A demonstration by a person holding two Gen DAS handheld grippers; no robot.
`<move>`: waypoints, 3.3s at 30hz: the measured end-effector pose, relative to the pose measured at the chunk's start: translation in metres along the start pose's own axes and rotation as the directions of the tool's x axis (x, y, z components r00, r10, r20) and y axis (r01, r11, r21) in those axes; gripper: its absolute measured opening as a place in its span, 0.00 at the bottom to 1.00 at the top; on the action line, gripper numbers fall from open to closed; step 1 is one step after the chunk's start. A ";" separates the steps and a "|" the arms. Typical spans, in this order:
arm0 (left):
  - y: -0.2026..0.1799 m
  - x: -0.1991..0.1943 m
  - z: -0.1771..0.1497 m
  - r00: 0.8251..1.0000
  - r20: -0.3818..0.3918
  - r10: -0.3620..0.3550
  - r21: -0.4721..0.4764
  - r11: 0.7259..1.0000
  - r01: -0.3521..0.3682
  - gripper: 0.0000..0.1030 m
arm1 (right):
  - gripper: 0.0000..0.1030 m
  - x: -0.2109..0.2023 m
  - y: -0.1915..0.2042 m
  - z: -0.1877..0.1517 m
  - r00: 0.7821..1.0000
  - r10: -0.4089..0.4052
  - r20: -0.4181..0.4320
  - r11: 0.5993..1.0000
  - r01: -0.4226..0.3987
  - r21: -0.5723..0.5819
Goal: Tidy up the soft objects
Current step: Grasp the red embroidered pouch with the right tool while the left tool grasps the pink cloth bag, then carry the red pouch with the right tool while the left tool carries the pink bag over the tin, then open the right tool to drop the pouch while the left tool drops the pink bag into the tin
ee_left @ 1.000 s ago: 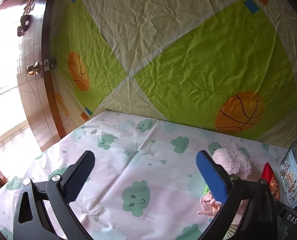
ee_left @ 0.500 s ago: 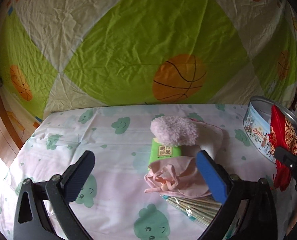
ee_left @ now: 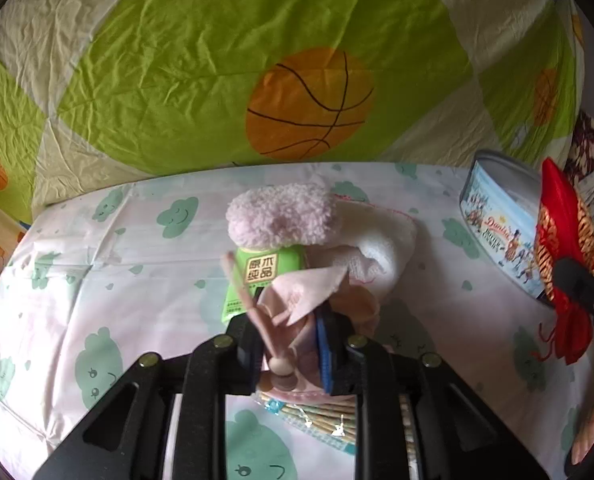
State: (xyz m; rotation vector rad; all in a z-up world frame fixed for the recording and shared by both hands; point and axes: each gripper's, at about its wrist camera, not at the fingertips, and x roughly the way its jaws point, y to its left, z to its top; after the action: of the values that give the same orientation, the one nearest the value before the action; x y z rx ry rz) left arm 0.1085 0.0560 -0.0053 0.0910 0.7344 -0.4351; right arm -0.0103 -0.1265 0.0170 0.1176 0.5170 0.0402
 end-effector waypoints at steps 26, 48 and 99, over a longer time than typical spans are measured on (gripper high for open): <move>-0.010 -0.087 0.003 0.873 0.419 -0.250 -0.087 0.946 0.312 0.15 | 0.24 -0.048 -0.006 0.011 0.972 -0.050 0.232 0.996 0.065 -0.058; -0.097 -0.094 0.014 0.844 0.445 -0.300 -0.015 0.939 0.342 0.15 | 0.24 -0.090 -0.063 0.013 0.922 -0.144 0.360 0.976 0.193 -0.104; -0.264 0.021 0.047 0.938 0.196 -0.287 0.017 0.957 0.290 0.15 | 0.24 -0.056 -0.239 0.023 0.910 -0.390 0.140 0.921 0.385 0.064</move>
State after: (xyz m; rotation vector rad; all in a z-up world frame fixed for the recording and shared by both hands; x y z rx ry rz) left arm 0.0421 -0.2011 0.0341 -0.0731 0.5556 -0.7100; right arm -0.0451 -0.3696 0.0354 0.0500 0.3828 -0.3656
